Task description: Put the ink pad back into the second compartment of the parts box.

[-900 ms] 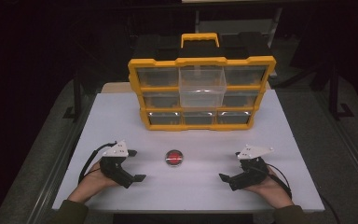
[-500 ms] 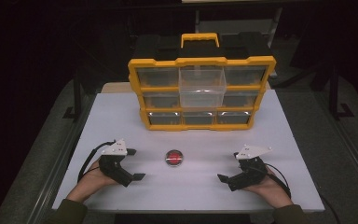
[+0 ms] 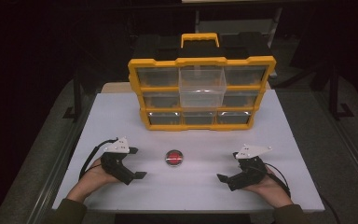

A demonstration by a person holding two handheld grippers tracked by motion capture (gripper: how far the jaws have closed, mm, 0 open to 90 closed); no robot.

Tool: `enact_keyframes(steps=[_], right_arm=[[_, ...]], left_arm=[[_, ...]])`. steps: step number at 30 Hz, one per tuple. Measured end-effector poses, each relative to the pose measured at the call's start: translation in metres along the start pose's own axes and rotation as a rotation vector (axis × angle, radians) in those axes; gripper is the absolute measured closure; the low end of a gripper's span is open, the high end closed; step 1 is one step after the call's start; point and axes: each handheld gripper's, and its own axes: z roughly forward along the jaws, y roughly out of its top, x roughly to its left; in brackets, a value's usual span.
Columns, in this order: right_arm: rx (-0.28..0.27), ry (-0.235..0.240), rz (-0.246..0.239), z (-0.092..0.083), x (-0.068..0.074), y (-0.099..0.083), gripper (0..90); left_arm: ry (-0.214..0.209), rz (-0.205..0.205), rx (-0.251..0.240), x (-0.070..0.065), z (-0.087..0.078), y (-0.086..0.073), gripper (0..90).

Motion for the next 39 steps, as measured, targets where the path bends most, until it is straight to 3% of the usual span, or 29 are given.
enact_keyframes(steps=[27, 39], right_arm=[[-0.018, 0.003, -0.008, 0.000, 0.002, 0.001, 0.0], [-0.019, 0.002, -0.006, 0.000, 0.001, 0.001, 0.0]], left_arm=[[-0.033, 0.028, 0.003, 0.001, 0.013, 0.020, 0.0], [-0.039, 0.017, 0.001, 0.003, 0.018, 0.026, 0.0]])
